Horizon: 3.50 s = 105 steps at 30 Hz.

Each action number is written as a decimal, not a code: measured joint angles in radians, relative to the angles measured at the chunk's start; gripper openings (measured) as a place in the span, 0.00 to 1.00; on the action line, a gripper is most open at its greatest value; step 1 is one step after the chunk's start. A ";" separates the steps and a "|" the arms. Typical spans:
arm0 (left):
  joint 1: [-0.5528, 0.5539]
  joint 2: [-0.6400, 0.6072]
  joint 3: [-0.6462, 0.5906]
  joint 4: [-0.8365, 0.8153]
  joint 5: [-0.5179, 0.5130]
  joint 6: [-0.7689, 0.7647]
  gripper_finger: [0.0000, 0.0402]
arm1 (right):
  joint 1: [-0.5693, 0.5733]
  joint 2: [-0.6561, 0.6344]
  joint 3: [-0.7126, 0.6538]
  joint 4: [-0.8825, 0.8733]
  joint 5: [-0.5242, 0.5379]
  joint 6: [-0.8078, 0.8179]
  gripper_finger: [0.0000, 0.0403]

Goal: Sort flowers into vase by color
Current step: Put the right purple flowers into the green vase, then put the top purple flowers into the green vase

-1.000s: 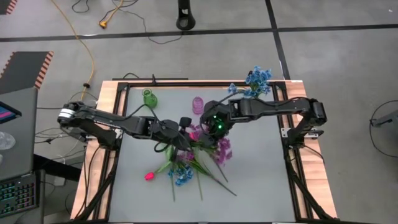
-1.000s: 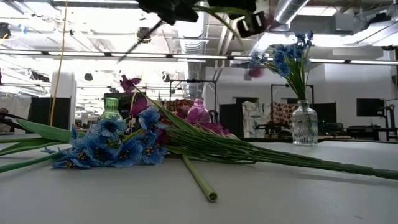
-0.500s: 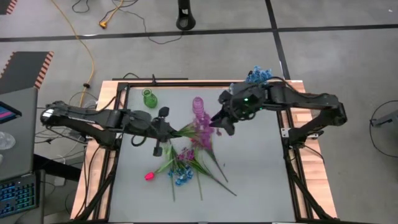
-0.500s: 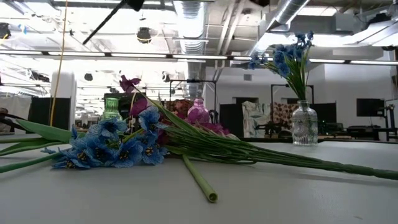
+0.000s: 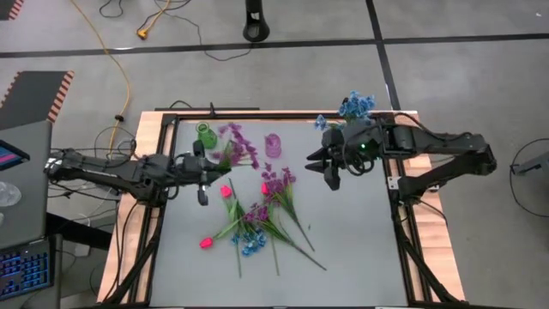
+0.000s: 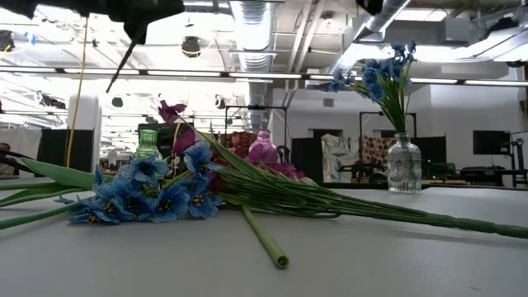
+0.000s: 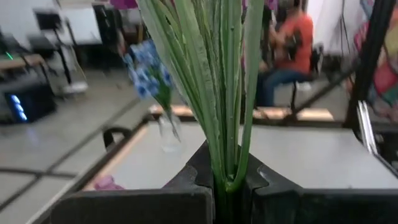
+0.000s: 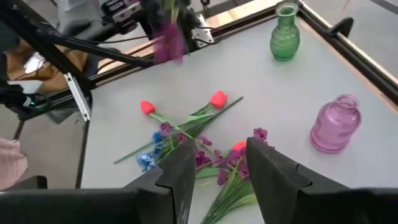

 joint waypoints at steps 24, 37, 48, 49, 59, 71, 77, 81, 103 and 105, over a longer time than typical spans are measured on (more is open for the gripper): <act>0.564 -0.067 -0.175 0.409 0.282 0.161 0.00 | 0.000 -0.207 -0.578 0.584 -0.012 0.053 0.42; 0.992 0.201 -0.175 0.723 0.489 0.060 0.00 | 0.002 -0.126 -0.578 0.637 -0.012 0.045 0.42; 1.122 0.482 -0.175 1.026 0.618 -0.028 0.00 | 0.009 -0.074 -0.577 0.644 -0.014 0.046 0.42; 1.122 0.482 -0.175 1.022 0.618 -0.029 0.00 | 0.013 -0.073 -0.577 0.641 -0.014 0.046 0.42; 1.122 0.429 -0.175 0.986 0.592 -0.022 0.04 | 0.014 -0.070 -0.577 0.640 -0.015 0.046 0.42; 1.122 0.309 -0.175 0.638 0.498 0.059 0.02 | 0.014 -0.070 -0.577 0.641 -0.015 0.046 0.42; 1.122 0.310 -0.175 0.607 0.495 0.062 0.06 | 0.013 -0.070 -0.577 0.641 -0.014 0.046 0.42; 1.122 0.310 -0.175 0.592 0.456 0.004 0.15 | 0.013 -0.070 -0.577 0.640 -0.014 0.046 0.42; 1.121 -0.072 -0.175 0.049 0.455 0.057 0.54 | 0.013 -0.072 -0.577 0.662 -0.014 0.076 0.42; 1.115 -0.123 -0.175 -0.015 0.492 0.037 0.54 | 0.013 -0.072 -0.577 0.681 -0.014 0.107 0.42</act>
